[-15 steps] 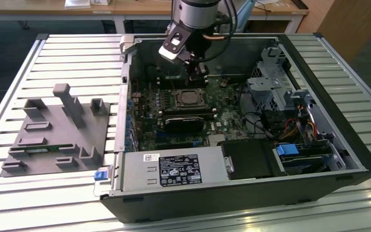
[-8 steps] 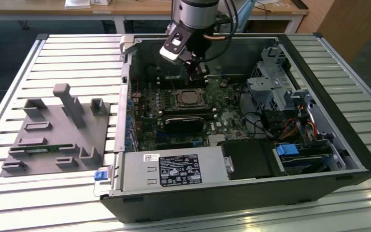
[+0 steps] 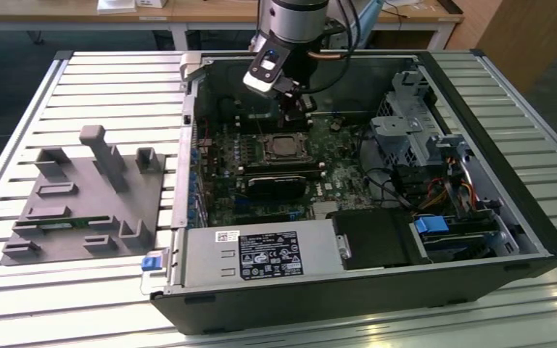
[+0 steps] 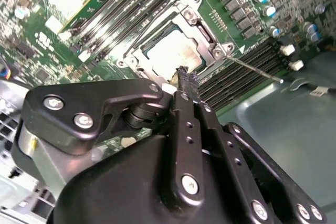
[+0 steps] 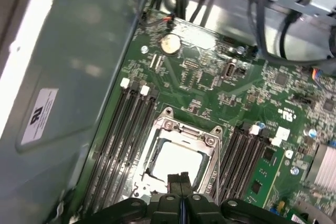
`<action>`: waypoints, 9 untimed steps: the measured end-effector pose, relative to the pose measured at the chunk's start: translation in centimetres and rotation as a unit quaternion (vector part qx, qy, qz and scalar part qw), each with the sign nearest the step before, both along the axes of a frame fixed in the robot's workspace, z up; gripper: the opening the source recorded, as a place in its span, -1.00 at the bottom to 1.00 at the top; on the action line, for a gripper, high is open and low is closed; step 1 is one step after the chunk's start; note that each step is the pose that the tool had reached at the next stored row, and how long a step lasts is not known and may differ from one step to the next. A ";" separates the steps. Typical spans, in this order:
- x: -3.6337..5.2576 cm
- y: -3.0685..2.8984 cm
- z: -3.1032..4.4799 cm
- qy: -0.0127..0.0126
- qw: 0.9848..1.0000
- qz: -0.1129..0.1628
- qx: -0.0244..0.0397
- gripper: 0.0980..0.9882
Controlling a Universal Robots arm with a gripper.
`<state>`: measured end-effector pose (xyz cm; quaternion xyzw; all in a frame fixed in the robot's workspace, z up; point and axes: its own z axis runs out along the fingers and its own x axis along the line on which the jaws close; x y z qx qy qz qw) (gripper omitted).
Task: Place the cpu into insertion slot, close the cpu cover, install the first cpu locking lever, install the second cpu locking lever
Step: 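Install the first cpu locking lever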
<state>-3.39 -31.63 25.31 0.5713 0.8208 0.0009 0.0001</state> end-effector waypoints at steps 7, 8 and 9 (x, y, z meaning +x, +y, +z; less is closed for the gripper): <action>0.00 0.00 0.00 0.000 0.998 0.064 0.000 -0.98; 0.00 0.00 0.00 0.000 0.997 0.073 0.000 -0.98; 0.00 0.00 0.00 0.000 0.997 0.082 0.000 -0.98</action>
